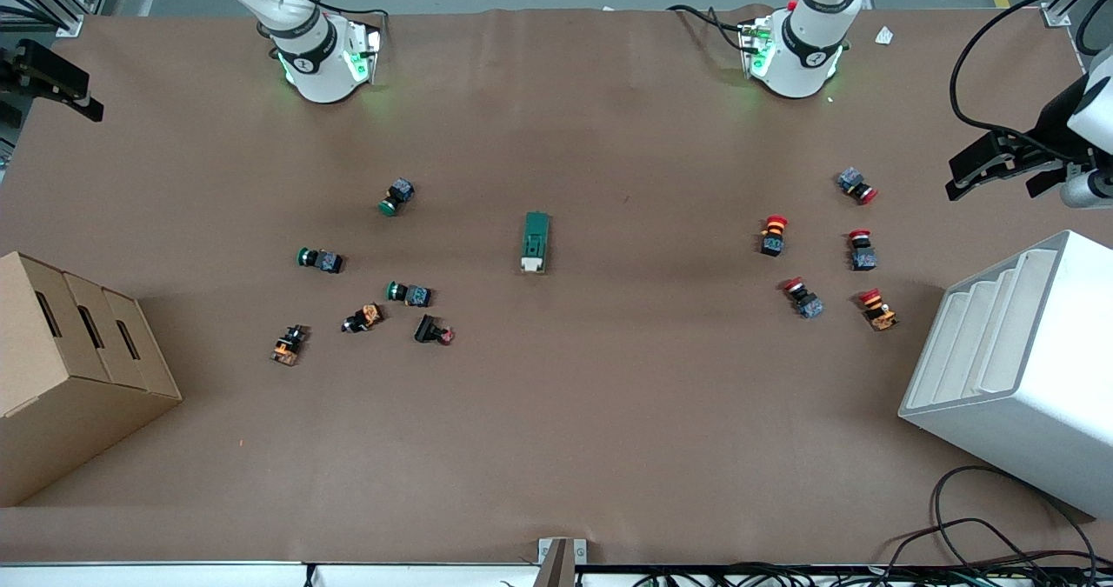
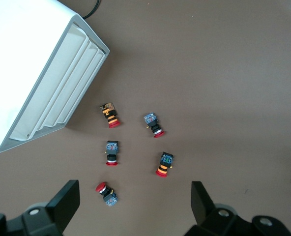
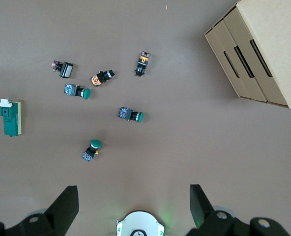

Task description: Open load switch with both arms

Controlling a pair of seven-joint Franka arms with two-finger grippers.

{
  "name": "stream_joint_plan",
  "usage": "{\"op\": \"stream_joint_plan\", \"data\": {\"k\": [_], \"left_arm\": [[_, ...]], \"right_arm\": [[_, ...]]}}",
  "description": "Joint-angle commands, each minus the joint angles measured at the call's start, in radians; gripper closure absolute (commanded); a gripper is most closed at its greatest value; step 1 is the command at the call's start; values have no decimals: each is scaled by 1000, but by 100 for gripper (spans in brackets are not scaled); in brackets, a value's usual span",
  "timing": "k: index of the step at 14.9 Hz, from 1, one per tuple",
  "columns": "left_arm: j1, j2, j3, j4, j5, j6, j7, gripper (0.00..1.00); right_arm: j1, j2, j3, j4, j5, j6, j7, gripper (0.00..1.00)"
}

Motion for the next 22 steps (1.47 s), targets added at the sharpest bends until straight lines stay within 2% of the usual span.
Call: {"op": "stream_joint_plan", "data": {"k": [1, 5, 8, 14, 16, 18, 22], "left_arm": [[2, -3, -5, 17, 18, -20, 8, 0], [-14, 3, -11, 40, 69, -26, 18, 0], [-56, 29, -57, 28, 55, -15, -9, 0], [-85, 73, -258, -115, 58, 190, -306, 0], [-93, 80, -336, -194, 69, 319, -427, 0], [-120, 96, -371, -251, 70, 417, -535, 0], [-264, 193, -381, -256, 121, 483, -667, 1]], "right_arm": [[-17, -10, 8, -15, 10, 4, -14, 0], [-15, -10, 8, -15, 8, 4, -14, 0], [-15, -10, 8, -15, 8, 4, -14, 0], [-17, -10, 8, -12, 5, 4, -12, 0], [-17, -10, 8, -10, 5, 4, -12, 0], [-17, -10, 8, -10, 3, 4, -12, 0], [-33, 4, 6, -7, 13, 7, -6, 0]]}}
